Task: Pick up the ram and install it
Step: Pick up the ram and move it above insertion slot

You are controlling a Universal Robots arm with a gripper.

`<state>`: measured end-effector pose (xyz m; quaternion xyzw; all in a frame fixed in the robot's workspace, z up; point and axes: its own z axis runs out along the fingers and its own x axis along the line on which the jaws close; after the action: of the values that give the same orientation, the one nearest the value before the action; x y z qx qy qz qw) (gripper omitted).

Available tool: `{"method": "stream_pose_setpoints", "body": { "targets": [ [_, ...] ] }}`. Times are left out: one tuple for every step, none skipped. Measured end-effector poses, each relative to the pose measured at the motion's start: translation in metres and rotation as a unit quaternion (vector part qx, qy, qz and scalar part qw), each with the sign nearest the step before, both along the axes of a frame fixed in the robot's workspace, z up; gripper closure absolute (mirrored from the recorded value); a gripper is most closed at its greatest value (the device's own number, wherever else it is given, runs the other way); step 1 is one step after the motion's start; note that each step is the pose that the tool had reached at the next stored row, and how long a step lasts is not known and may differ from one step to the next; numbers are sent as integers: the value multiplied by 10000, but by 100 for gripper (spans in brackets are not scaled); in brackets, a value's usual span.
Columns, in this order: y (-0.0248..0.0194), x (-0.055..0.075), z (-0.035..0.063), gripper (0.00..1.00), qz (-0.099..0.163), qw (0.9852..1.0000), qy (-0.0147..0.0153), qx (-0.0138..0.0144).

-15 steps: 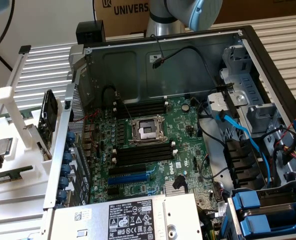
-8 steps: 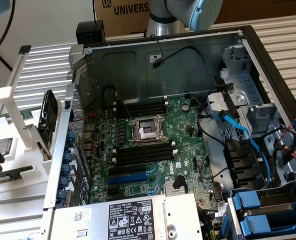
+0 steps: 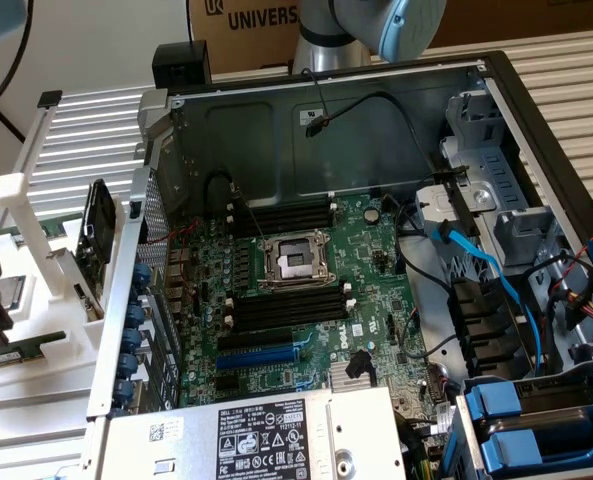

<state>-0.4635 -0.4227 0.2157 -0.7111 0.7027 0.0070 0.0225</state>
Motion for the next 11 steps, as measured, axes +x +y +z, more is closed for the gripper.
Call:
{"method": "stream_pose_setpoints", "body": {
  "targets": [
    [-1, 6, -1, 74, 1, 10000, -1, -15],
    [-2, 11, -2, 74, 1, 10000, -1, -26],
    [-2, 17, -4, 74, 1, 10000, -4, -35],
    [-2, 21, -9, 74, 1, 10000, -9, -40],
    [-2, 25, -13, 74, 1, 10000, -16, -42],
    [-2, 28, -17, 74, 1, 10000, -23, -44],
    [-2, 31, -24, 74, 1, 10000, -32, -45],
    [-3, 35, -31, 74, 2, 10000, -39, -45],
    [-3, 39, -38, 74, 3, 10000, -44, -45],
    [-4, 41, -47, 74, 3, 10000, -51, -45],
    [-4, 43, -57, 74, 4, 10000, -57, -45]
  ]
}}
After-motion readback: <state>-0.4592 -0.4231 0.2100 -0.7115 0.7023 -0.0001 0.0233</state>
